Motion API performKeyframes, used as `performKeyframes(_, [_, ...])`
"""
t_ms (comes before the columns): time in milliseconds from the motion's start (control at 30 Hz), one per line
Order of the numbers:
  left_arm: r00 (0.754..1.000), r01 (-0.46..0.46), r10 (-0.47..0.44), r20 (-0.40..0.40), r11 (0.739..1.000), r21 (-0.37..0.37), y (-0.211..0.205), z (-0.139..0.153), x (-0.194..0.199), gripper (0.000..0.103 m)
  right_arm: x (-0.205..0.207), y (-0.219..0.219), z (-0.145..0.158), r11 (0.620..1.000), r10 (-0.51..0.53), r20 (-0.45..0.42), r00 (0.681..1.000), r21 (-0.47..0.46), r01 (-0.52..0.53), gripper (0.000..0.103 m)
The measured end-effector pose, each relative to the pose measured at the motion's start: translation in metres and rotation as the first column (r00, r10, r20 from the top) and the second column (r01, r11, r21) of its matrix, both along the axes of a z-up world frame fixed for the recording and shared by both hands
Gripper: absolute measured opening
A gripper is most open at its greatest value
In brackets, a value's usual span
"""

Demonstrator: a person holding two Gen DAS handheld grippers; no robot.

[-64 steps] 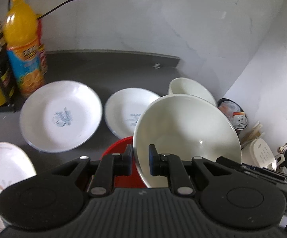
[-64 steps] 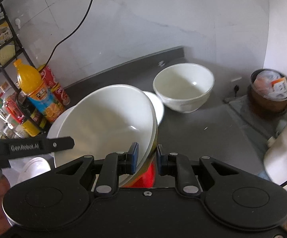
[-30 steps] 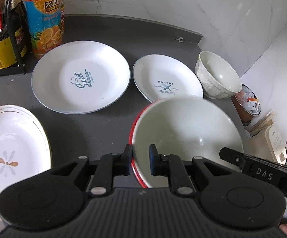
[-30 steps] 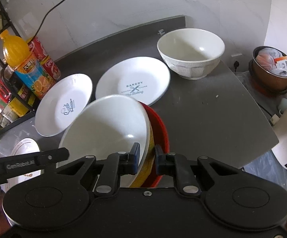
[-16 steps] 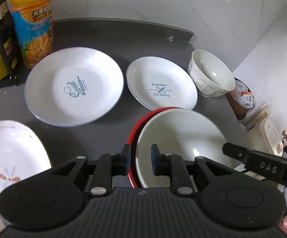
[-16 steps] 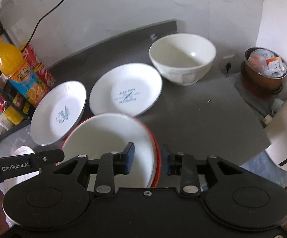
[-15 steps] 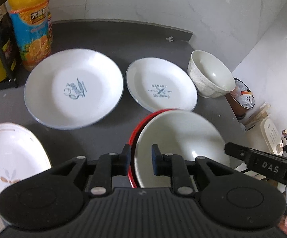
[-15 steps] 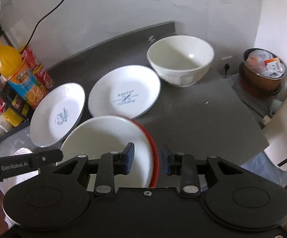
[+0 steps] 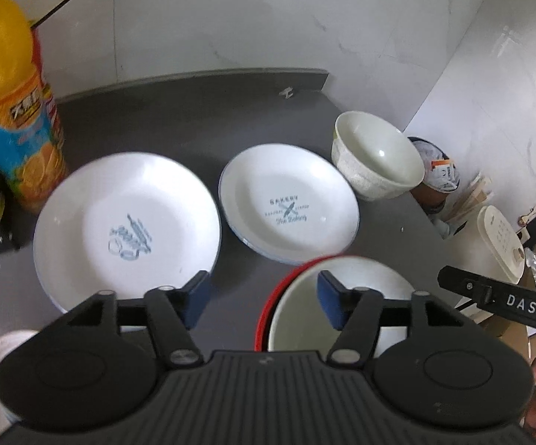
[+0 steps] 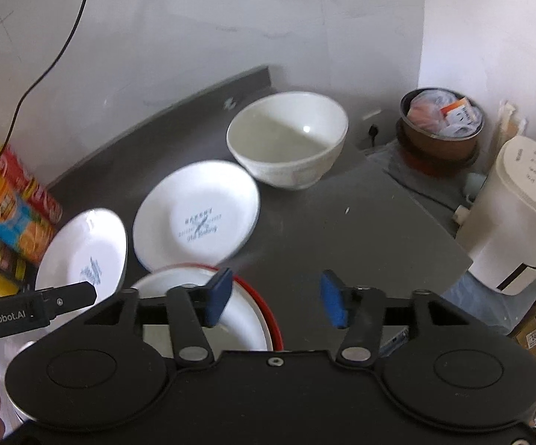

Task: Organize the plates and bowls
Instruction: 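Open both tools and withdraw from the stacked bowls, then grasp the remaining white bowl rim with the right tool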

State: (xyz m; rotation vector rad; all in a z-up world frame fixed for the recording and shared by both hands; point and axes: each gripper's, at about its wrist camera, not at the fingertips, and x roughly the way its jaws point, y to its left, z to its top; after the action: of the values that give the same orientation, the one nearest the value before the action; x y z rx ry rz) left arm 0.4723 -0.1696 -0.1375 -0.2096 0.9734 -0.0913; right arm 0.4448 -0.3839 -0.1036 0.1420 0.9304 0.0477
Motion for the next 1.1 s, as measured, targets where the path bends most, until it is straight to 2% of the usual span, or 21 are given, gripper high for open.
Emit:
performKeyframes(100, [1.0, 0.013, -0.013, 0.008, 1.0, -0.003, 0.001, 0.002, 0.01, 0.068, 0.0, -0.003, 0.005, 0.999, -0.053, 0.028, 0.998, 0.005, 0.053, 0.066])
performKeyframes(233, [0.999, 0.042, -0.042, 0.011, 0.999, 0.0, -0.003, 0.004, 0.021, 0.07, 0.002, -0.008, 0.01, 0.996, -0.092, 0.043, 0.995, 0.007, 0.092, 0.07])
performKeyframes(500, [0.999, 0.043, -0.042, 0.02, 0.999, -0.008, -0.019, 0.006, 0.044, 0.07, 0.016, -0.025, 0.008, 0.993, -0.118, 0.063, 0.991, 0.036, 0.116, 0.07])
performKeyframes(700, [0.999, 0.018, -0.018, 0.032, 1.0, 0.009, -0.038, 0.008, 0.066, 0.07, 0.044, -0.043, 0.002, 0.995, -0.085, 0.062, 0.994, 0.064, 0.081, 0.07])
performKeyframes(833, [1.0, -0.019, 0.019, 0.016, 1.0, -0.01, -0.053, 0.004, 0.083, 0.07, 0.068, -0.057, -0.001, 0.995, -0.054, 0.058, 0.997, 0.087, 0.049, 0.07])
performKeyframes(1100, [0.996, -0.088, 0.088, -0.004, 0.996, 0.009, -0.087, -0.008, 0.117, 0.07, 0.117, -0.077, -0.017, 0.991, 0.02, 0.025, 0.999, 0.131, -0.023, 0.07])
